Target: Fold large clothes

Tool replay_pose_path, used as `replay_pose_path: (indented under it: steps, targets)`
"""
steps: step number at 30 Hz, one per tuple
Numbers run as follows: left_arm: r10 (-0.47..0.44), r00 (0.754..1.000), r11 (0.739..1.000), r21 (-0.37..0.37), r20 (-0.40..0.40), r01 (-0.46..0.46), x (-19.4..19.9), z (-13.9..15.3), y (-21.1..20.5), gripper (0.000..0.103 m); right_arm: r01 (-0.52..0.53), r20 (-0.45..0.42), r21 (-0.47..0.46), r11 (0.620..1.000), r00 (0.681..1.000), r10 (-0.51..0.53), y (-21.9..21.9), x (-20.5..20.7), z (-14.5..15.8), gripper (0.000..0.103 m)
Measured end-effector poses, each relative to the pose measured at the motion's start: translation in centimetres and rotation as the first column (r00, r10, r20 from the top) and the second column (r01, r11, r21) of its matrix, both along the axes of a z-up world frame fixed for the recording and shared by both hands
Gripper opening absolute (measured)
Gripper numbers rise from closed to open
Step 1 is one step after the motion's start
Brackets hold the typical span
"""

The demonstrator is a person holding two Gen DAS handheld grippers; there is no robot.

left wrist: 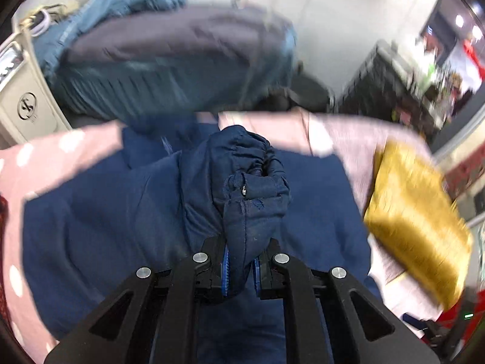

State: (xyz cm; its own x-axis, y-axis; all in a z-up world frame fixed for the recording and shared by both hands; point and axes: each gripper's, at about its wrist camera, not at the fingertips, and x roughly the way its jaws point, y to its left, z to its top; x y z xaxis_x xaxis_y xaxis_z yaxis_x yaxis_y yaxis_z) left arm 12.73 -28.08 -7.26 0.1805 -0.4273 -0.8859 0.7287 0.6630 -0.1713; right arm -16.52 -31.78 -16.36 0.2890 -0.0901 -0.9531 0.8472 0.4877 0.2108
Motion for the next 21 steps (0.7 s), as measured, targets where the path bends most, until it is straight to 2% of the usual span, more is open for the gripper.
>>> replay_pose_path:
  steps: [4, 6, 7, 8, 9, 14, 16, 19, 21]
  targets:
    - [-0.011, 1.000, 0.995, 0.102, 0.019, 0.009, -2.2, -4.6, -1.3, 0.011, 0.026, -0.020, 0.015, 1.000, 0.999, -0.026, -0.2, -1.0, -0.5, 0.087]
    - [-0.028, 0.999, 0.988, 0.155, 0.019, 0.025, -3.1, -6.3, -1.7, 0.022, 0.031, -0.025, 0.018, 0.999, 0.999, -0.031, -0.4, -1.1, -0.6, 0.087]
    - [-0.042, 0.999, 0.987, 0.157, 0.010, 0.040, -3.3, -6.4, -1.9, 0.050, 0.032, -0.026, 0.019, 0.999, 0.999, -0.031, -0.4, -1.1, -0.7, 0.087]
    - [-0.064, 0.998, 0.988, 0.140, -0.012, 0.065, -3.6, -6.6, -2.1, 0.085, 0.029, -0.027, 0.019, 0.999, 0.999, -0.029, -0.5, -1.0, -0.7, 0.087]
    - [-0.093, 0.995, 0.990, 0.101, -0.040, 0.097, -4.0, -6.3, -2.1, 0.093, 0.021, -0.029, 0.019, 1.000, 0.999, -0.021, -0.5, -0.6, -0.7, 0.087]
    - [-0.143, 0.988, 0.990, -0.015, -0.049, 0.143, -5.5, -2.6, -0.4, 0.093, -0.022, -0.033, 0.003, 1.000, 0.999, 0.022, -0.6, 1.2, -0.5, 0.087]
    - [-0.137, 0.991, 0.987, -0.086, 0.004, 0.137, -5.1, 0.0, 2.0, 0.094, -0.038, -0.021, 0.010, 0.999, 0.999, 0.038, -0.9, 2.2, -0.4, 0.087]
    - [-0.049, 0.996, 0.993, -0.101, 0.080, 0.057, -2.8, 1.9, 6.6, 0.096, -0.078, 0.017, 0.015, 0.997, 0.997, 0.078, -1.2, 4.7, 0.2, 0.087]
    - [0.039, 0.992, 0.998, -0.055, 0.121, -0.033, -0.7, 1.6, 10.2, 0.096, -0.114, 0.050, 0.030, 0.993, 0.992, 0.113, -1.2, 6.9, 0.5, 0.087]
